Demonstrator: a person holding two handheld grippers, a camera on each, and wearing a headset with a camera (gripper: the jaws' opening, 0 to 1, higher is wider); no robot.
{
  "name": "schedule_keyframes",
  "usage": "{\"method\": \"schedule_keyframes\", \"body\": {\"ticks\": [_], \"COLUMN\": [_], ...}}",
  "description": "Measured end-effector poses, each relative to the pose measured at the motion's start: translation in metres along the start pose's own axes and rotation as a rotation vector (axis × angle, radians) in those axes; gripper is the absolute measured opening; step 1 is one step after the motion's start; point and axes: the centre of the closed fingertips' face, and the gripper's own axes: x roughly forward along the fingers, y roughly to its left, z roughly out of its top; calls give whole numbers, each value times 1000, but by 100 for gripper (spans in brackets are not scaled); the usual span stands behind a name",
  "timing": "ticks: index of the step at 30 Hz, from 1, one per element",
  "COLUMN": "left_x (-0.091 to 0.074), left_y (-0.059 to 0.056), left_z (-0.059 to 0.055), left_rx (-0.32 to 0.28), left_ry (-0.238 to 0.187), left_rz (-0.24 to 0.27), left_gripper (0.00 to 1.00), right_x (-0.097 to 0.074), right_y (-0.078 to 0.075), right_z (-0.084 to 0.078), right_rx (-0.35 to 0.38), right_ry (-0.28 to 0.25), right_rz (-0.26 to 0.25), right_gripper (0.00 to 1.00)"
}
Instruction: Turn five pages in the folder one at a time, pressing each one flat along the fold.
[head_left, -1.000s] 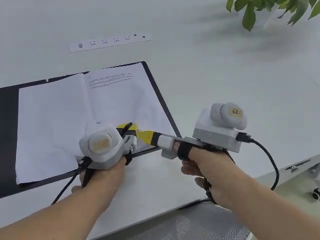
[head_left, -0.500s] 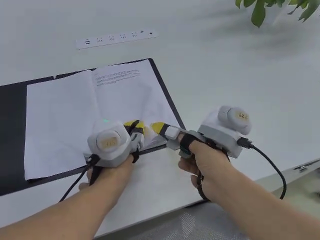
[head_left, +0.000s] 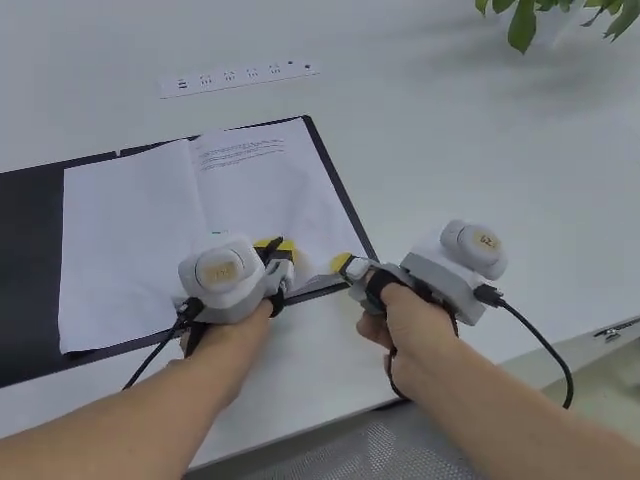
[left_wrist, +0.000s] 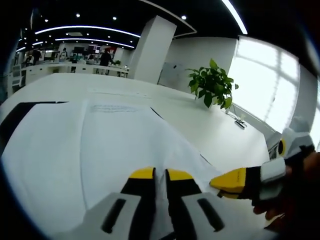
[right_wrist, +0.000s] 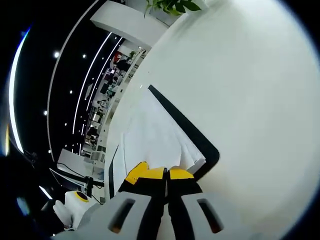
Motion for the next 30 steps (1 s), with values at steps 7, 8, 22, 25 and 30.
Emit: {"method": "schedule_keyframes", "body": {"ticks": [7,8,22,25,30], "left_x": [-30,-37,-123,-140,-167], "left_y": [2,5,27,35,50], "left_z": [1,-2,33,44,58], "left_rx": [21,33,125,127,128], "left_ry": [71,98,44,12,-27], "left_rz": [-6,-6,13,28,52], "left_gripper": [31,32,47,48,48], "right_x": [-8,-9,-37,-41,-44], "right_y": [9,13,75,96,133], "right_z": [7,9,12,10,-3], "right_rx": [5,15,-100,-175,-288], "right_ry": [-25,-36,-97,-113,-110], "right_rz": [26,34,164,198,262], "right_gripper": [0,0,0,0,0]}}
